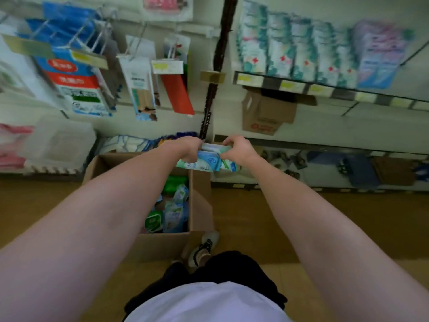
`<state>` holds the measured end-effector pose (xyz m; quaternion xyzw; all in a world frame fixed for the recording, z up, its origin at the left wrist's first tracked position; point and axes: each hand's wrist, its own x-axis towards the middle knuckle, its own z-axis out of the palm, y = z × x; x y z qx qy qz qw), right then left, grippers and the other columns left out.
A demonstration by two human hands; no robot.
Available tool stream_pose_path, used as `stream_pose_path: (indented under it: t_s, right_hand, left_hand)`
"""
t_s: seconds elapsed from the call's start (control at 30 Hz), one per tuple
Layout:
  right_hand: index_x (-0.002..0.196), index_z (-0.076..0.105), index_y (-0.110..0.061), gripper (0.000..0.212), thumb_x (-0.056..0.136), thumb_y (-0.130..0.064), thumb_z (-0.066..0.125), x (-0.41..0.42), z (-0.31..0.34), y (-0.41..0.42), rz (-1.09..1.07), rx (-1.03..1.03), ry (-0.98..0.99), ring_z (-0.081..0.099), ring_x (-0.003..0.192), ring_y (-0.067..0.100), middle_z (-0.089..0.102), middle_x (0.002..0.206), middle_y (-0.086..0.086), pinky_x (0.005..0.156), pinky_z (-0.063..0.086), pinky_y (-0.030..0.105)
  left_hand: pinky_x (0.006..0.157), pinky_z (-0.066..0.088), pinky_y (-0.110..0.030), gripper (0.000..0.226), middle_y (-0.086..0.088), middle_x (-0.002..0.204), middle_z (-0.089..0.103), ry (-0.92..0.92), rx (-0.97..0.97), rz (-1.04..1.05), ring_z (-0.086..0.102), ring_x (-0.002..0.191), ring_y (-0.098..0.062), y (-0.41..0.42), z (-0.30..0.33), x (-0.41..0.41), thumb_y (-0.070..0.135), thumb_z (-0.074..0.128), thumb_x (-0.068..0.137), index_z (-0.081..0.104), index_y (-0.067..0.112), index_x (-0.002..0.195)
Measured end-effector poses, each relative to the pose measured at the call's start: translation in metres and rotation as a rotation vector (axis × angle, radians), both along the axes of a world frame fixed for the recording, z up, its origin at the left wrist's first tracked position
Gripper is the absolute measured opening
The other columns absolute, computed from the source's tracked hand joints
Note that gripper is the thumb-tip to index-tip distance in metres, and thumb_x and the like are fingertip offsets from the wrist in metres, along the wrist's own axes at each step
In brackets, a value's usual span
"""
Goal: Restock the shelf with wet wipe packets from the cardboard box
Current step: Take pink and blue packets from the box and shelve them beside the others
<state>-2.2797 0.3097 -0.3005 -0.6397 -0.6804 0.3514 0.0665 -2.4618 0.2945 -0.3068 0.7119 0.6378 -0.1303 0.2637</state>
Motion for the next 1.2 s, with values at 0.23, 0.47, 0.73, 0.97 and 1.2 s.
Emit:
stream_pose_path:
  t_s: [0.23,0.47,0.73,0.97,1.2]
  right_hand:
    - [0.118,0.056,-0.019,0.046,0.080,-0.019,0.082,0.056,0.036,0.000,-0.232,0.056,0.116,0.065,0.087,0.013,0.063,0.109,0.000,0.067,0.056,0.030]
    - [0.107,0.063,-0.011,0.018,0.095,-0.025,0.065,0.122,0.068,0.028,-0.207,0.037,0.140,0.072,0.088,0.018,0.072,0.103,0.007,0.079,0.061,0.039]
    - [0.115,0.057,-0.007,0.038,0.093,-0.035,0.067,0.221,0.099,0.067,-0.117,0.005,-0.035,0.065,0.096,0.022,0.066,0.110,0.007,0.085,0.055,0.039]
    - [0.124,0.055,-0.007,0.060,0.074,-0.022,0.086,0.300,0.114,0.087,-0.066,0.005,-0.117,0.064,0.095,0.022,0.064,0.115,0.008,0.074,0.054,0.034]
    - [0.112,0.066,-0.005,0.034,0.081,-0.013,0.077,0.351,0.127,0.115,-0.080,0.126,-0.012,0.066,0.095,0.023,0.070,0.107,0.008,0.074,0.053,0.033]
  left_hand:
    - [0.091,0.053,-0.041,0.045,-0.004,0.116,0.060,0.007,-0.030,-0.096,0.059,0.101,-0.025,0.020,0.042,0.050,0.005,0.053,0.081,0.056,0.019,0.123]
    - [0.086,0.047,-0.035,0.042,-0.003,0.115,0.055,0.012,0.011,-0.137,0.052,0.101,-0.023,0.051,0.087,0.112,0.006,0.046,0.088,0.051,0.014,0.129]
    - [0.071,0.052,-0.034,0.031,-0.002,0.096,0.058,0.054,0.133,-0.140,0.060,0.086,-0.020,0.084,0.123,0.202,0.026,0.066,0.079,0.055,0.015,0.105]
    - [0.082,0.054,-0.037,0.072,-0.003,0.124,0.055,0.071,0.130,-0.177,0.058,0.106,-0.024,0.109,0.143,0.284,0.016,0.074,0.075,0.045,0.021,0.140]
    - [0.071,0.059,-0.039,0.056,0.001,0.100,0.062,-0.045,0.132,-0.095,0.064,0.087,-0.019,0.130,0.148,0.335,0.017,0.072,0.074,0.057,0.025,0.127]
